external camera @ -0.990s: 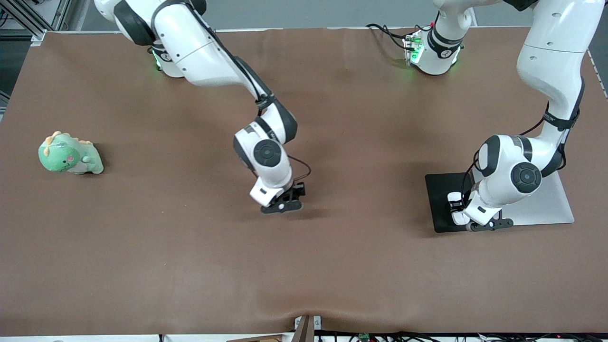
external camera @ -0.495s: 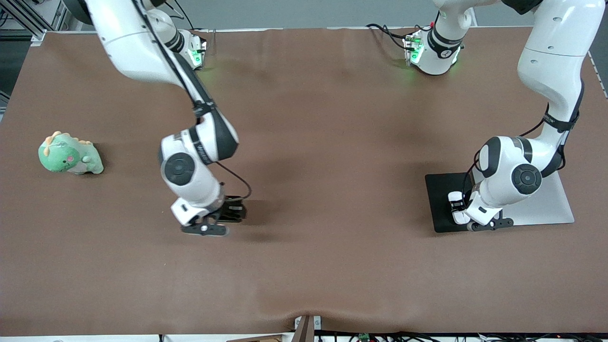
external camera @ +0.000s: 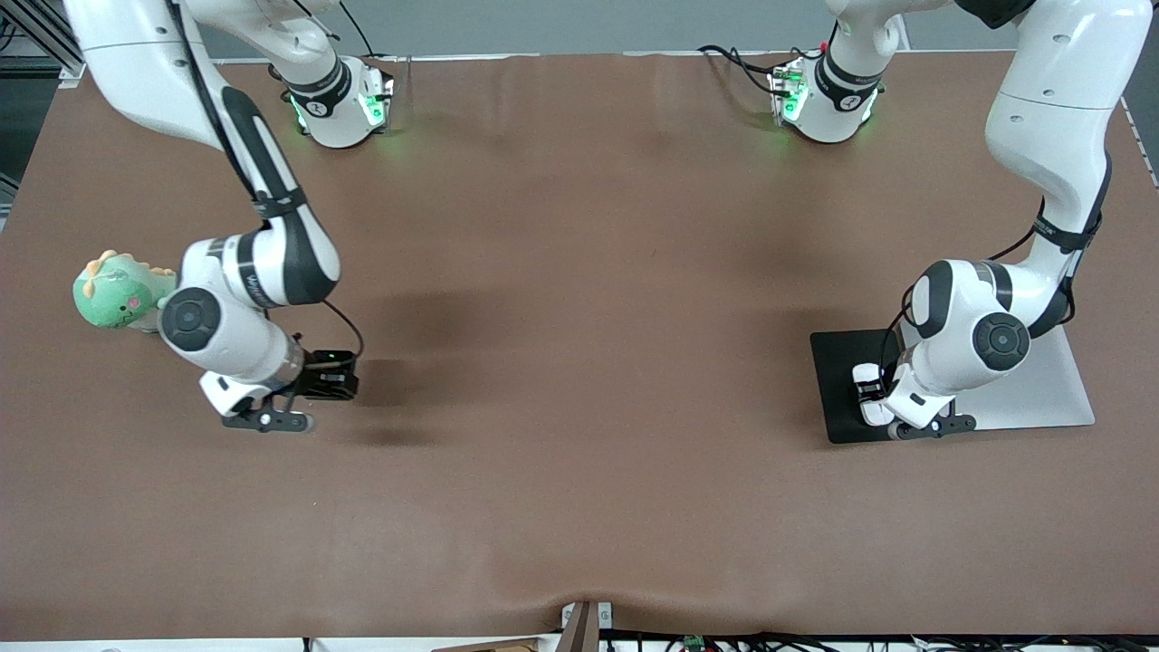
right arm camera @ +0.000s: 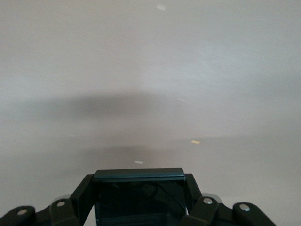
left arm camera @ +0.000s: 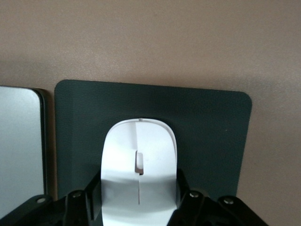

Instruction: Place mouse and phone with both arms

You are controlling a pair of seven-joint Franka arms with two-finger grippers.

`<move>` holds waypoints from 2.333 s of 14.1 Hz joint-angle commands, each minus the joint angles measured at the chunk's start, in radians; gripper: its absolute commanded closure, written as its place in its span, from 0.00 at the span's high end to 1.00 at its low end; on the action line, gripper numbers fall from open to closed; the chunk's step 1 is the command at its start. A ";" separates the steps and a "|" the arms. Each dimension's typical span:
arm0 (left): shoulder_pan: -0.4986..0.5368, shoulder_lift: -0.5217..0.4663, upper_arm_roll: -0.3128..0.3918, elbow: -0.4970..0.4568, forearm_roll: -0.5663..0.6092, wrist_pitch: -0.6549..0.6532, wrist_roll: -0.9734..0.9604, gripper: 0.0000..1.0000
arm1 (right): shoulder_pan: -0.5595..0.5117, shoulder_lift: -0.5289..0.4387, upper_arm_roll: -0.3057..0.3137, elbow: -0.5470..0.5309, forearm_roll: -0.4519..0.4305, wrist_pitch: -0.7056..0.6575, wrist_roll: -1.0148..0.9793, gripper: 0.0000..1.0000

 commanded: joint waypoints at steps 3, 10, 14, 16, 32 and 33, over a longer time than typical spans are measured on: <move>0.007 -0.020 -0.008 -0.011 -0.011 0.008 -0.003 1.00 | -0.200 -0.028 0.026 -0.052 -0.008 0.029 -0.219 0.00; -0.003 -0.213 -0.047 0.072 -0.013 -0.251 0.003 1.00 | -0.336 0.009 0.024 -0.146 -0.005 0.049 -0.341 0.00; -0.002 -0.247 -0.065 0.303 -0.003 -0.572 0.005 1.00 | -0.393 0.038 0.024 -0.144 -0.005 0.050 -0.398 0.00; 0.003 -0.266 -0.067 0.377 -0.002 -0.638 0.014 1.00 | -0.400 0.049 0.024 -0.144 -0.005 0.055 -0.398 0.12; -0.015 -0.608 -0.058 0.359 -0.120 -0.936 0.164 1.00 | -0.224 -0.149 0.027 0.090 -0.014 -0.343 -0.206 1.00; -0.032 -0.624 -0.051 0.347 -0.120 -0.943 0.154 1.00 | -0.224 -0.158 0.027 0.142 -0.014 -0.422 -0.206 1.00</move>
